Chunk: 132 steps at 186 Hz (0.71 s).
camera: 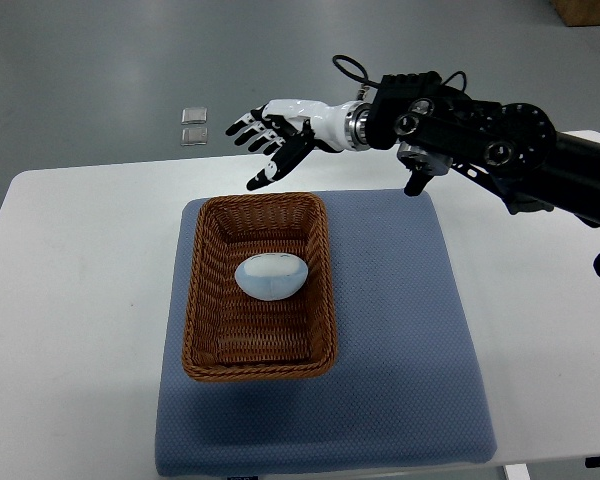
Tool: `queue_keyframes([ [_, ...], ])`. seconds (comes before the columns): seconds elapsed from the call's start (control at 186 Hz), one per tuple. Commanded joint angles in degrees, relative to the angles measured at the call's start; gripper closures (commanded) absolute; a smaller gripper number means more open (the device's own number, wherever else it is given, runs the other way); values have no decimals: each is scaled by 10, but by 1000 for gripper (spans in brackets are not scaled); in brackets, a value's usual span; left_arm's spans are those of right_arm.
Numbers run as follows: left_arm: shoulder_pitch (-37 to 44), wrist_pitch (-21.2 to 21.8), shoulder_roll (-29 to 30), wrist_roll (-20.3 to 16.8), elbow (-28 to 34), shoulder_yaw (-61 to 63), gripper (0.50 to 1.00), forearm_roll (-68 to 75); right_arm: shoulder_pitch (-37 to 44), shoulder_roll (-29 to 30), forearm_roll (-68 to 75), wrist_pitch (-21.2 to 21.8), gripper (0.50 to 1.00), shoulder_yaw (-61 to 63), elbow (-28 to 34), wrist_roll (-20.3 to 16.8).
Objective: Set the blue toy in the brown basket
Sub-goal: 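Open the right hand and withdraw it up away from the basket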
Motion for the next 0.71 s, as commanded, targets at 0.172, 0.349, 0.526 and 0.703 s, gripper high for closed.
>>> queue_keyframes([
  [0.172, 0, 0, 0, 0, 0, 3, 500, 0, -207, -17, 117, -14, 634, 335, 0, 78],
  [0.349, 0, 0, 0, 0, -1, 4, 500, 0, -274, 17, 179, -10, 603, 424, -8, 81],
  [0.526, 0, 0, 0, 0, -1, 5, 500, 0, -306, 39, 196, -9, 595, 445, -28, 83],
  [0.703, 0, 0, 0, 0, -1, 5, 500, 0, -310, 48, 202, -9, 595, 447, -29, 93],
])
